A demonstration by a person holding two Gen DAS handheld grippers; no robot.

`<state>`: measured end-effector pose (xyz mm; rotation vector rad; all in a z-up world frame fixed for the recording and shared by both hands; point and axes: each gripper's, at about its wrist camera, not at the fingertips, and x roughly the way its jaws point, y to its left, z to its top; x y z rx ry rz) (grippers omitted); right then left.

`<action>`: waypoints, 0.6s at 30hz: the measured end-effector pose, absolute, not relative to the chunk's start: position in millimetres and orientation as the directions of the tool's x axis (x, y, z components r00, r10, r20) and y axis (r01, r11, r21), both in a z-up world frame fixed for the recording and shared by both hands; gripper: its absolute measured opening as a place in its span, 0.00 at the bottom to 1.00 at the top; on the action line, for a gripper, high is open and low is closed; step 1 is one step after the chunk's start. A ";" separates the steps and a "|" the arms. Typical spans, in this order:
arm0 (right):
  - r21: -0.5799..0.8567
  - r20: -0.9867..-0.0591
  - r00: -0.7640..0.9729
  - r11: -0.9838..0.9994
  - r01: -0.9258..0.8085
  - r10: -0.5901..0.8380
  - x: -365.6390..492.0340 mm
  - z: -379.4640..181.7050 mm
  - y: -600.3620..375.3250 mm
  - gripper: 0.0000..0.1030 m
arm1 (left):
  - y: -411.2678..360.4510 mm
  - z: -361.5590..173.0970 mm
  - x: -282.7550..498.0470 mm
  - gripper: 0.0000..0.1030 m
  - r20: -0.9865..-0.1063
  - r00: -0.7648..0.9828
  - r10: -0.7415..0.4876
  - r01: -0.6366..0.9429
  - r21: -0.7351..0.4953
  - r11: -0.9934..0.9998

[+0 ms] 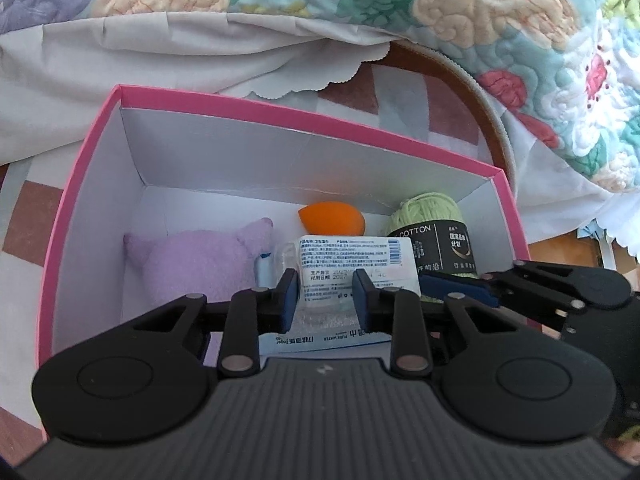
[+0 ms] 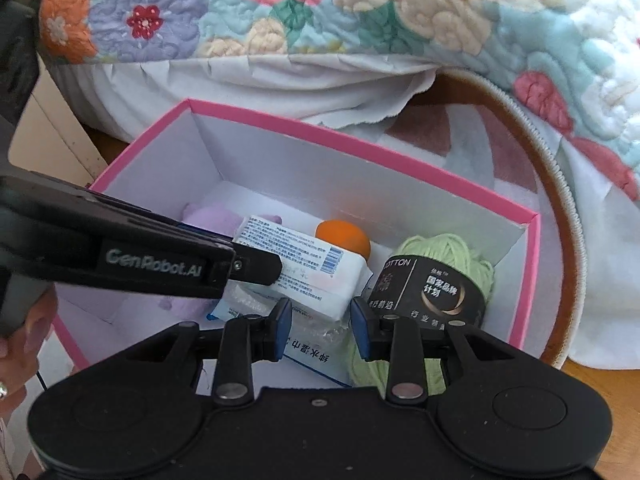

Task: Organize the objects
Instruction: 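Lower the soap bar into the box onto the wet-wipes pack, then open the left gripper and withdraw it up from the box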

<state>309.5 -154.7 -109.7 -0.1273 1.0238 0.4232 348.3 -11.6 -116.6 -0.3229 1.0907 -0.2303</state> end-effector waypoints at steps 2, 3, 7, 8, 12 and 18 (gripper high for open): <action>0.093 -0.835 0.467 0.912 -0.399 0.290 304.4 -103.3 -159.6 0.38 | -10.8 -115.9 347.6 0.28 -0.829 0.449 -0.334 0.013 -0.368 0.930; 0.096 -0.828 0.478 0.913 -0.396 0.295 301.8 -99.9 -162.3 0.39 | -9.4 -115.1 346.2 0.28 -0.828 0.453 -0.331 0.002 -0.370 0.929; 0.107 -0.802 0.511 0.916 -0.387 0.309 288.7 -86.3 -172.6 0.40 | -4.5 -105.8 336.6 0.30 -0.824 0.476 -0.307 -0.012 -0.355 0.935; 0.109 -0.796 0.518 0.917 -0.384 0.311 285.4 -83.2 -174.6 0.40 | -4.1 -102.1 333.4 0.30 -0.824 0.478 -0.303 -0.006 -0.348 0.937; 0.133 -0.774 0.541 0.919 -0.370 0.330 273.4 -72.2 -179.8 0.41 | -2.2 -87.1 321.5 0.31 -0.830 0.477 -0.289 0.004 -0.326 0.945; 0.118 -0.743 0.583 0.921 -0.371 0.330 250.1 -56.9 -179.1 0.42 | -1.4 -63.9 297.6 0.47 -0.843 0.478 -0.247 0.022 -0.270 0.963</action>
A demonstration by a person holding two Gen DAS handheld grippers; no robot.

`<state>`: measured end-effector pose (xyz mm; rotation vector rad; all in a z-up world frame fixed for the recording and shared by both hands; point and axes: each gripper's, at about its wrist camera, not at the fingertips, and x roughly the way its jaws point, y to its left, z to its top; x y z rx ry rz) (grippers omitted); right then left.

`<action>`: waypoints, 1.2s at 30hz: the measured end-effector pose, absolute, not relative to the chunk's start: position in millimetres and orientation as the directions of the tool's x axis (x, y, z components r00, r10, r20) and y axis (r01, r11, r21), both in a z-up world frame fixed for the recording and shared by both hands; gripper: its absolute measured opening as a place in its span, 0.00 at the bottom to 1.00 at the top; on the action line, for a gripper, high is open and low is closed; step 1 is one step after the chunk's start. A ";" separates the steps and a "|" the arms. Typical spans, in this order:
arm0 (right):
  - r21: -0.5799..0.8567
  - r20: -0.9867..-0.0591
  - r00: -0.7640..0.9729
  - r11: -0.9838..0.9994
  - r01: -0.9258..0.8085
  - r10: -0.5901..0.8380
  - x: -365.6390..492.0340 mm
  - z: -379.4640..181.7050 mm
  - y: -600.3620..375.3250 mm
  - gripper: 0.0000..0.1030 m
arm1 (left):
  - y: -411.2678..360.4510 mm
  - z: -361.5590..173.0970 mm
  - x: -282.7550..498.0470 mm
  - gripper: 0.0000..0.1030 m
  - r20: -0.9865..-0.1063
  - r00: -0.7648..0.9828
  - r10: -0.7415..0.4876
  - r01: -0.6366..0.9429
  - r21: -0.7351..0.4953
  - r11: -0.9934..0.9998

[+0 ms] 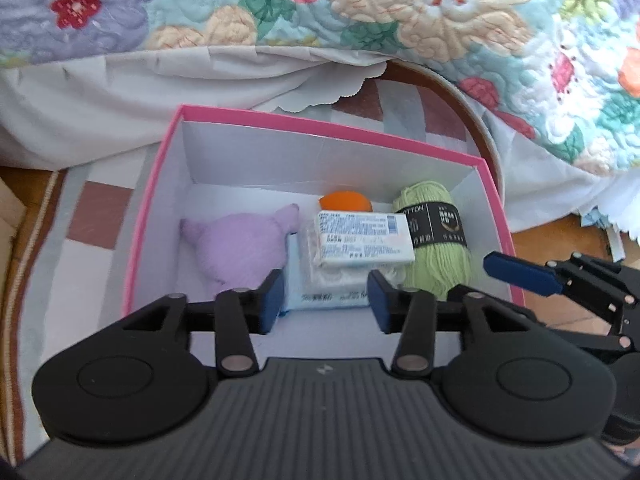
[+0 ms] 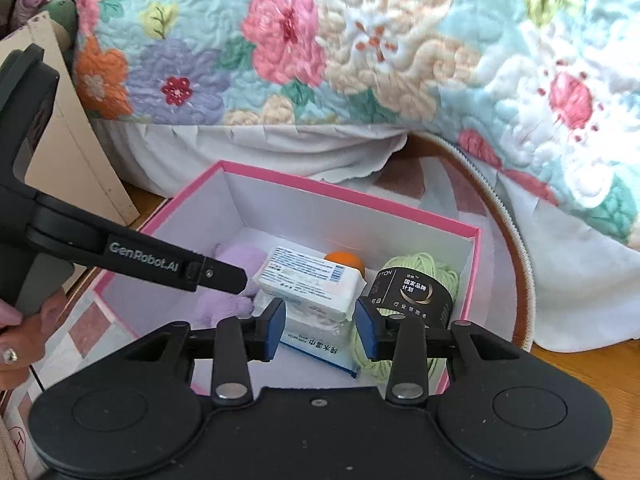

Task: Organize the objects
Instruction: 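Open the left gripper and withdraw it up from the box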

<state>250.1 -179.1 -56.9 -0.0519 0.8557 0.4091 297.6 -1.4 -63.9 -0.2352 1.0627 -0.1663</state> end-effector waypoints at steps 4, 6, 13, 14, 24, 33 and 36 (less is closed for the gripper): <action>0.149 -0.726 0.594 0.923 -0.355 0.346 231.0 -43.6 -178.6 0.42 | 4.0 -48.2 276.4 0.52 -0.851 0.482 -0.207 0.023 -0.223 0.974; 0.156 -0.721 0.597 0.922 -0.354 0.351 220.9 -36.2 -177.2 0.42 | 7.7 -40.1 264.2 0.53 -0.854 0.482 -0.194 0.021 -0.210 0.977; 0.142 -0.718 0.612 0.930 -0.340 0.333 191.0 -14.8 -171.1 0.44 | 19.1 -13.0 217.5 0.57 -0.849 0.498 -0.176 0.006 -0.200 0.980; 0.132 -0.714 0.617 0.930 -0.343 0.330 185.9 -11.7 -169.2 0.44 | 19.3 -10.5 212.5 0.57 -0.850 0.500 -0.167 0.006 -0.190 0.982; 0.104 -0.709 0.634 0.935 -0.339 0.309 139.8 5.7 -157.8 0.47 | 23.6 9.0 162.8 0.58 -0.861 0.499 -0.099 -0.004 -0.116 0.993; 0.019 -0.717 0.661 0.954 -0.301 0.223 94.4 16.3 -148.5 0.62 | 26.5 15.3 124.4 0.60 -0.880 0.469 -0.069 -0.019 -0.088 0.996; 0.036 -0.721 0.656 0.958 -0.286 0.223 84.0 17.8 -150.7 0.64 | 28.3 14.1 114.1 0.60 -0.884 0.463 -0.070 -0.022 -0.091 0.996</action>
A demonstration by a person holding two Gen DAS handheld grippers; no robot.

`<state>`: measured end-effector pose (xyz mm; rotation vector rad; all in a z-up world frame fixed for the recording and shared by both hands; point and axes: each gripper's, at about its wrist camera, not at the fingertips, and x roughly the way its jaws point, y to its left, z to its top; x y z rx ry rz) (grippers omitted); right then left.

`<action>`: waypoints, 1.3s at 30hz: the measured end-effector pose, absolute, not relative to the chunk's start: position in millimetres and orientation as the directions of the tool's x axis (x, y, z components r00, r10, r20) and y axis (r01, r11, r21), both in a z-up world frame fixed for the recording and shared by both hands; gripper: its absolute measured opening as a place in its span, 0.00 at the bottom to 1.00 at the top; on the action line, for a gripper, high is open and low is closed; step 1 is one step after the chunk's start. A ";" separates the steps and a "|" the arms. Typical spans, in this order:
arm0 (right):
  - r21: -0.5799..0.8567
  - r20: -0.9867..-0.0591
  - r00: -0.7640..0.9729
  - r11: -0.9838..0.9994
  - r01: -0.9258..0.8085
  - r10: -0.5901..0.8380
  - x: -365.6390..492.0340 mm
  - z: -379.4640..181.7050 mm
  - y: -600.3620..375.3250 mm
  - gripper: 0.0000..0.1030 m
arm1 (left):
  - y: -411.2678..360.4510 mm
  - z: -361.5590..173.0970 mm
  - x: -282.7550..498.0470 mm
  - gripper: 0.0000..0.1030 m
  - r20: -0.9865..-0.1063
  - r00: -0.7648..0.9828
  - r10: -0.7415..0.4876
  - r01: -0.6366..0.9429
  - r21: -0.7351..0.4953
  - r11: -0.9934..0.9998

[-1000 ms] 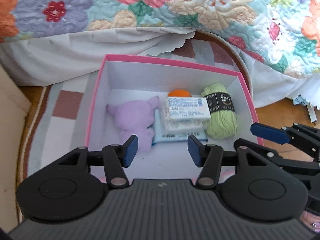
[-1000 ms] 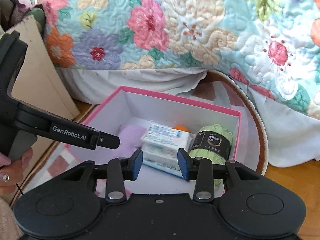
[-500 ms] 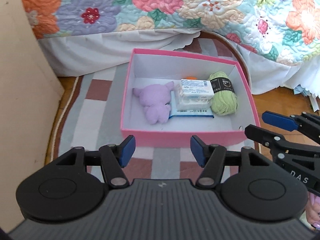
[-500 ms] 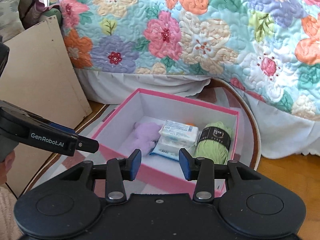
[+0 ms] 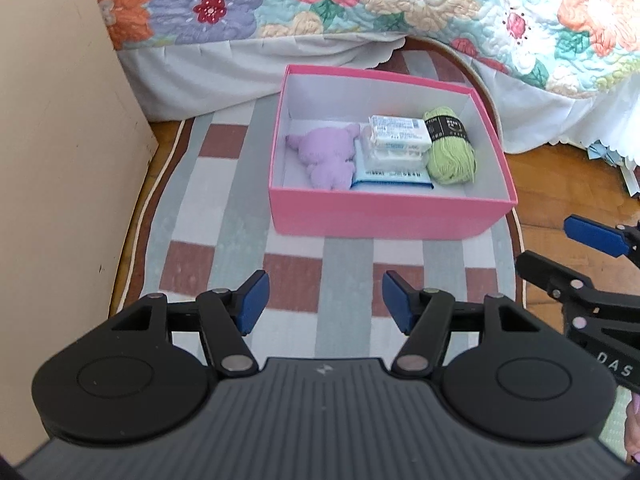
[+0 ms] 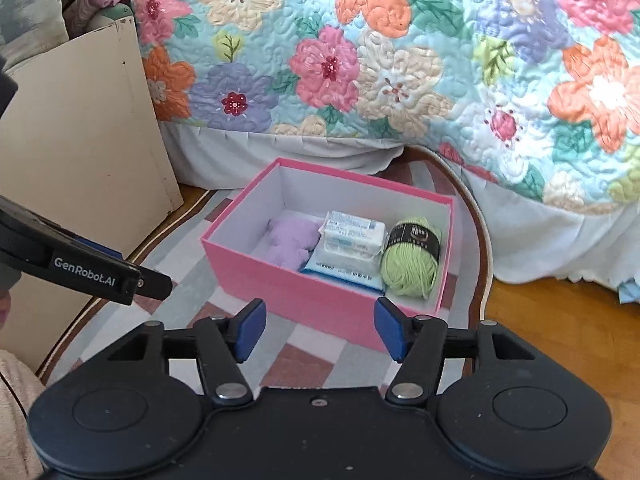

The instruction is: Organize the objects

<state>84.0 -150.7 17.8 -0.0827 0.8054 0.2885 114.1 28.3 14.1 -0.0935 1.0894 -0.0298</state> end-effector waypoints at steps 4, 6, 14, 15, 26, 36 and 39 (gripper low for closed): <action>0.035 -0.722 0.663 0.967 -0.253 0.200 73.0 18.4 -155.5 0.74 | 28.0 11.3 101.7 0.62 -0.886 0.460 -0.049 -0.019 -0.065 0.998; 0.031 -0.717 0.670 0.969 -0.244 0.192 68.0 18.6 -156.6 0.78 | 27.6 10.8 96.4 0.65 -0.884 0.465 -0.046 -0.016 -0.060 0.998; 0.014 -0.732 0.661 0.974 -0.228 0.165 51.4 15.1 -151.4 0.98 | 27.6 12.9 74.7 0.75 -0.875 0.481 -0.057 0.004 -0.063 0.998; 0.016 -0.732 0.661 0.974 -0.226 0.165 49.5 14.9 -151.2 0.98 | 26.9 13.1 72.3 0.81 -0.873 0.484 -0.057 0.013 -0.058 0.998; 0.012 -0.744 0.652 0.978 -0.208 0.148 40.3 13.1 -147.8 0.99 | 26.2 3.1 62.6 1.00 -0.882 0.470 -0.030 -0.007 -0.038 0.999; -0.055 -0.805 0.590 0.986 -0.158 0.050 50.1 0.7 -147.0 0.99 | 26.2 -0.5 58.0 1.00 -0.884 0.464 0.059 -0.035 0.049 0.998; -0.062 -0.816 0.576 0.985 -0.158 0.041 49.4 -0.4 -146.9 0.99 | 25.4 1.3 56.1 1.00 -0.881 0.468 0.066 -0.038 0.055 0.998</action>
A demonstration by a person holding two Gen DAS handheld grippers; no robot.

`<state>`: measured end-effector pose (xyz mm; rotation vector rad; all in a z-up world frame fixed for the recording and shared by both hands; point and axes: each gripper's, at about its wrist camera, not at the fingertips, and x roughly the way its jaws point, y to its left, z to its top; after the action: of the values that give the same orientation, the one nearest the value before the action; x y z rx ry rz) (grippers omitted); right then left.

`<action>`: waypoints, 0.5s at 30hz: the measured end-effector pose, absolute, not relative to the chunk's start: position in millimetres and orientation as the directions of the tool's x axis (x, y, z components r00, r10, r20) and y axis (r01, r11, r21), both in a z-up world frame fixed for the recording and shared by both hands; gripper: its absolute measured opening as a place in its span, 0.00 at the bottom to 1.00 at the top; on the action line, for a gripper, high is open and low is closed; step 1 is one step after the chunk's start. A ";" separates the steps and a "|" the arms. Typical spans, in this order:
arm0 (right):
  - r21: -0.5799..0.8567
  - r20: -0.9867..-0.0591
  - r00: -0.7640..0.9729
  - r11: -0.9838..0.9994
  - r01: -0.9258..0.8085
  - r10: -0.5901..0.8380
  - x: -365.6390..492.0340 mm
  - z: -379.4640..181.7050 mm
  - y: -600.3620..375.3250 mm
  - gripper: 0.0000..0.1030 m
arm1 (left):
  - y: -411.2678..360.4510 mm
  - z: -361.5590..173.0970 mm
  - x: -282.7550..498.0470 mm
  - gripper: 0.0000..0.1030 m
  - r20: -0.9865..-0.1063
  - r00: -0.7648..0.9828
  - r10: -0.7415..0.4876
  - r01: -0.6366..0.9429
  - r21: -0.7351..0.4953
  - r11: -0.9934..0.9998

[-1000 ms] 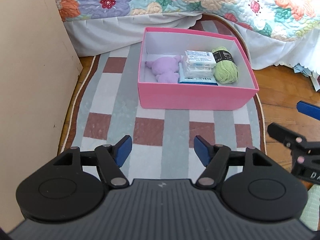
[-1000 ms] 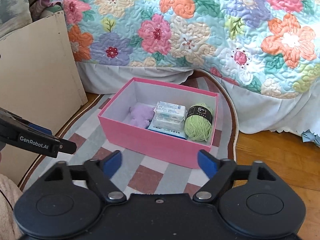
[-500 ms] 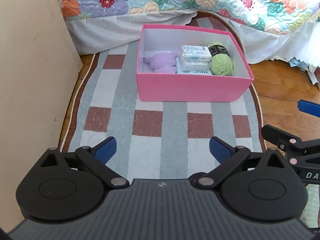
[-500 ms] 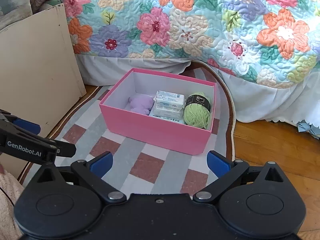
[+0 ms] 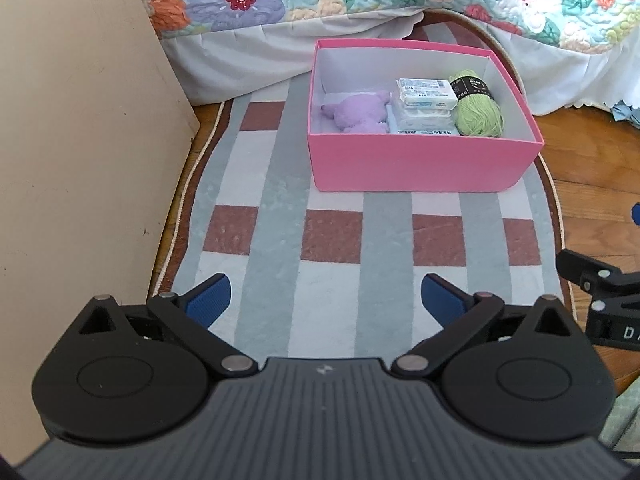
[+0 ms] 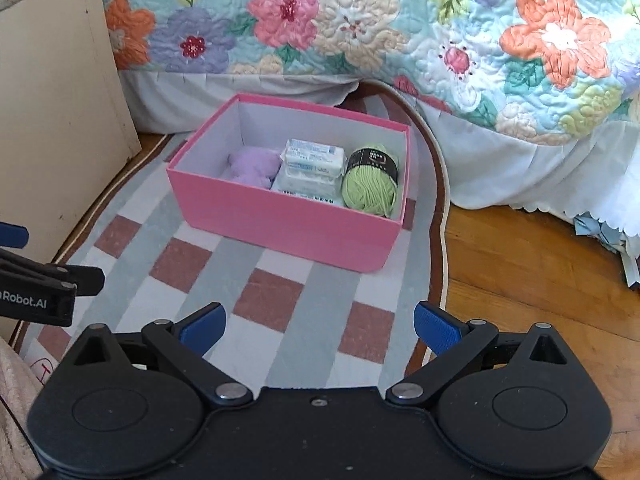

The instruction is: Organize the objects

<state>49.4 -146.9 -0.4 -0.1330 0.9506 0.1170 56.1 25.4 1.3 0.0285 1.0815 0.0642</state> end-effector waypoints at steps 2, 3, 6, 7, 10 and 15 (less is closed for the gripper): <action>-0.067 -0.820 0.572 0.986 -0.154 0.034 48.2 0.7 -146.6 0.99 | 26.2 2.8 55.5 1.00 -0.885 0.460 0.070 -0.045 0.056 0.997; -0.066 -0.820 0.571 0.986 -0.153 0.033 47.5 1.3 -146.9 0.99 | 27.0 3.6 54.6 1.00 -0.884 0.462 0.074 -0.048 0.058 0.997; -0.040 -0.821 0.570 0.989 -0.140 0.047 47.2 3.7 -150.0 0.99 | 29.4 7.4 51.4 1.00 -0.875 0.478 0.078 -0.057 0.057 0.997; -0.022 -0.823 0.565 0.991 -0.132 0.057 47.2 4.1 -151.5 0.99 | 30.4 8.0 51.1 1.00 -0.875 0.477 0.076 -0.061 0.053 0.997; 0.013 -0.831 0.551 0.992 -0.124 0.080 49.2 4.2 -154.6 0.99 | 30.8 7.9 52.1 1.00 -0.880 0.465 0.092 -0.066 0.069 0.995; 0.019 -0.841 0.534 0.991 -0.133 0.088 49.6 2.5 -152.3 0.99 | 29.7 3.5 53.9 1.00 -0.886 0.455 0.086 -0.063 0.064 0.996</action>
<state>49.6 -152.3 2.5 -0.0493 0.9989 0.1315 53.9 29.7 3.5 0.0232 1.0944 0.0921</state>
